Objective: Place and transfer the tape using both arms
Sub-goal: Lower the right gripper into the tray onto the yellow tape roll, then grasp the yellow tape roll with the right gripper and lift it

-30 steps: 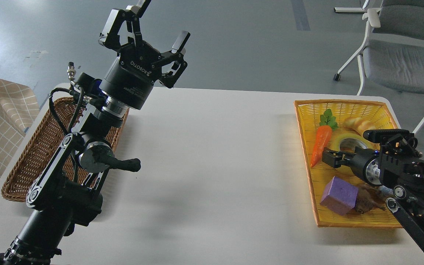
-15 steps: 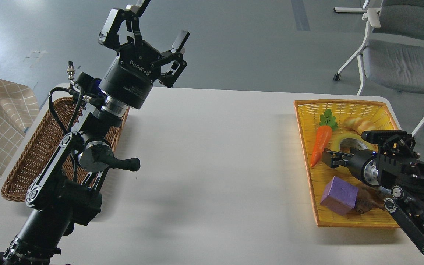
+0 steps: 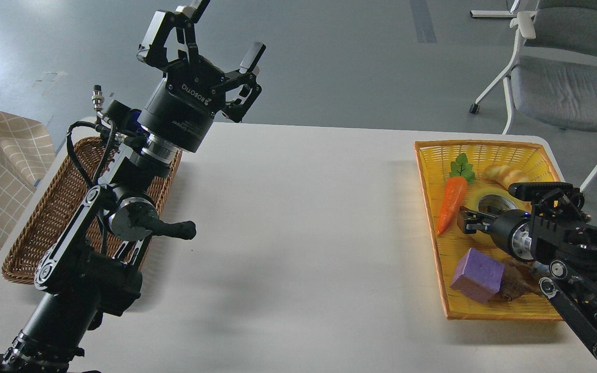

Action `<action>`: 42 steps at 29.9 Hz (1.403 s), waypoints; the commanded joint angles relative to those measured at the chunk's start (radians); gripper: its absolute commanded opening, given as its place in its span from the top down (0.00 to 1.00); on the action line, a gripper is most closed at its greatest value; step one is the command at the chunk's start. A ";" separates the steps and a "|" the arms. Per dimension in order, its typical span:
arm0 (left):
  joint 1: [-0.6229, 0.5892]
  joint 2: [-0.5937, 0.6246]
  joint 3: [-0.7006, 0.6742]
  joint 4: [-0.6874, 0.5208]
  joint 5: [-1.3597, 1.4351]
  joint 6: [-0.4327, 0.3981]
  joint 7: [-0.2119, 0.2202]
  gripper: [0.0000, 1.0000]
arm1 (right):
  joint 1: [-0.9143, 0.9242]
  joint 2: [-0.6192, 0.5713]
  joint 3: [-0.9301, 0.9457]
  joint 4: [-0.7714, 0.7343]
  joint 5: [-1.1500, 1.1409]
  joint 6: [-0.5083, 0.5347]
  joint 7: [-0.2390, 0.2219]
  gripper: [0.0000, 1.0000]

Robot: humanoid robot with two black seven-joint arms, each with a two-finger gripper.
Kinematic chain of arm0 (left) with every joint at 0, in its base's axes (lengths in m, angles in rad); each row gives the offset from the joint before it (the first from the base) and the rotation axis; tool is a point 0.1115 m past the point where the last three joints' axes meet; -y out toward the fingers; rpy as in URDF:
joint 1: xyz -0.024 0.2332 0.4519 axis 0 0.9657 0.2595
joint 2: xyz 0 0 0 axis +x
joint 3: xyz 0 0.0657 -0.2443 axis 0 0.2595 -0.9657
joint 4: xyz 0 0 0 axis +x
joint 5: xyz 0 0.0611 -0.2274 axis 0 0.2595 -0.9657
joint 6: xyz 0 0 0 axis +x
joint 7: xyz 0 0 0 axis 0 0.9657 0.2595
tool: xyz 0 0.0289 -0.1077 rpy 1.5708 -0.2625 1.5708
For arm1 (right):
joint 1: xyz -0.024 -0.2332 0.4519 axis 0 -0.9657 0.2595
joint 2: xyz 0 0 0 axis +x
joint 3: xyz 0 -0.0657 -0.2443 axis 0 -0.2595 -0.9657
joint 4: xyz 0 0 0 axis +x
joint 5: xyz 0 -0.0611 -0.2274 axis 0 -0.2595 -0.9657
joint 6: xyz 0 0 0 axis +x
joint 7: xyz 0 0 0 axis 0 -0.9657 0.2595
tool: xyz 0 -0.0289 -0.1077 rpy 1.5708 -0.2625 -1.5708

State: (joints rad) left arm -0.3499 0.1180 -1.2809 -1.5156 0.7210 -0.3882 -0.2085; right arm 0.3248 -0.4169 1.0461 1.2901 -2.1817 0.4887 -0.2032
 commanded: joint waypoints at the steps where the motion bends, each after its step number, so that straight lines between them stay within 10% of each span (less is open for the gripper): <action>1: -0.003 -0.001 0.000 0.002 0.000 0.000 0.000 0.02 | 0.002 0.000 0.000 0.000 0.000 0.000 -0.001 0.62; 8: -0.006 0.000 0.000 0.002 -0.002 0.000 0.000 0.02 | 0.002 -0.003 0.000 0.000 0.000 0.000 -0.001 0.84; 42: 0.000 0.005 0.002 0.002 -0.002 -0.001 0.000 0.02 | 0.131 -0.063 0.058 0.239 0.000 0.000 0.002 0.90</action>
State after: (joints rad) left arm -0.3498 0.1228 -1.2782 -1.5140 0.7194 -0.3882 -0.2086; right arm 0.3886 -0.4841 1.0982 1.5234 -2.1817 0.4887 -0.2009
